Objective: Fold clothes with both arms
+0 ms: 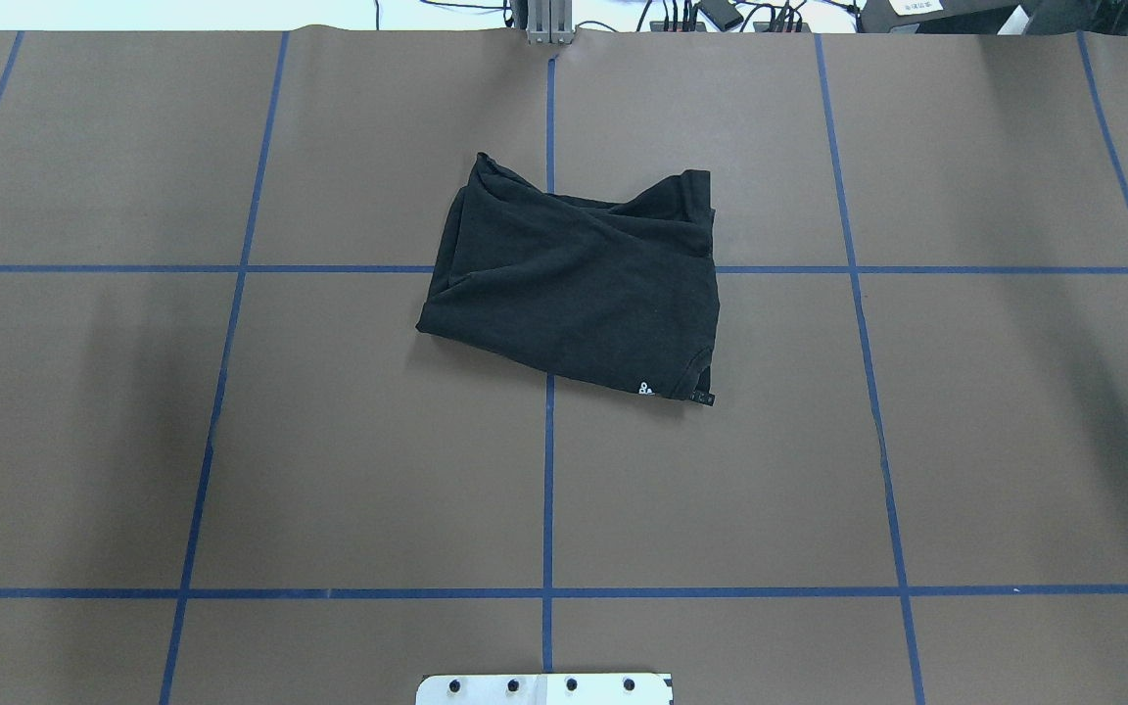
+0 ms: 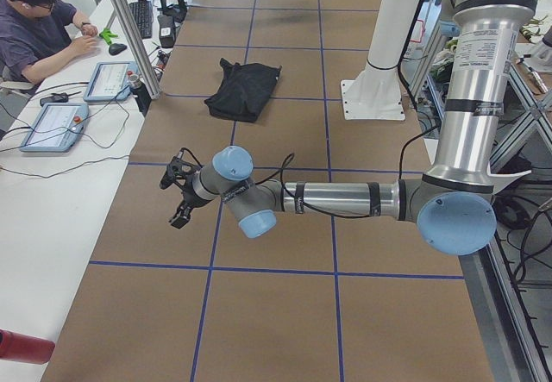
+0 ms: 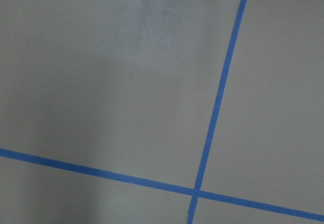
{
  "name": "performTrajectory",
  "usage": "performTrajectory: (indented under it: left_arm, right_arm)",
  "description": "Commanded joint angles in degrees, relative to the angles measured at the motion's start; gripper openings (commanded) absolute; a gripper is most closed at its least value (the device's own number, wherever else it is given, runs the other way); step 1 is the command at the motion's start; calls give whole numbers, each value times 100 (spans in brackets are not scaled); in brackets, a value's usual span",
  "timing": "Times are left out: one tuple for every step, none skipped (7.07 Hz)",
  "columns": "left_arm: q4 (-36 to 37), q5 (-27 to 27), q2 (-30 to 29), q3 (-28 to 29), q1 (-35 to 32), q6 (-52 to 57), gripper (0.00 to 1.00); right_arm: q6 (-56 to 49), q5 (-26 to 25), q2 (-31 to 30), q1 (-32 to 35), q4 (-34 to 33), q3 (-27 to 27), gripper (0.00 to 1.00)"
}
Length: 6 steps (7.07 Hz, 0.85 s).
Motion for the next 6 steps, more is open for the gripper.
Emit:
performTrajectory:
  left_arm:
    - [397,-34,240,-18,-52,997,100]
    - [1236,-16,242,-192,-174,1867,100]
    - [1967,-16,242,-394,-384,2597,100]
    - [2539,-16,259,-544,-404,2875,100]
    - [3032,-103,494,-841,-421,3356,100]
    - [3664,-409,592,-1183,-430,3900,100]
  right_arm:
    - [-9,50,-616,206,49,427,100]
    - [-9,138,-784,302,32,569,100]
    - [-9,330,-899,381,23,606,100]
    - [-9,619,-1013,434,6,623,100]
    - [0,805,-1136,435,-21,684,100]
    - [9,1041,-1190,435,-30,694,100]
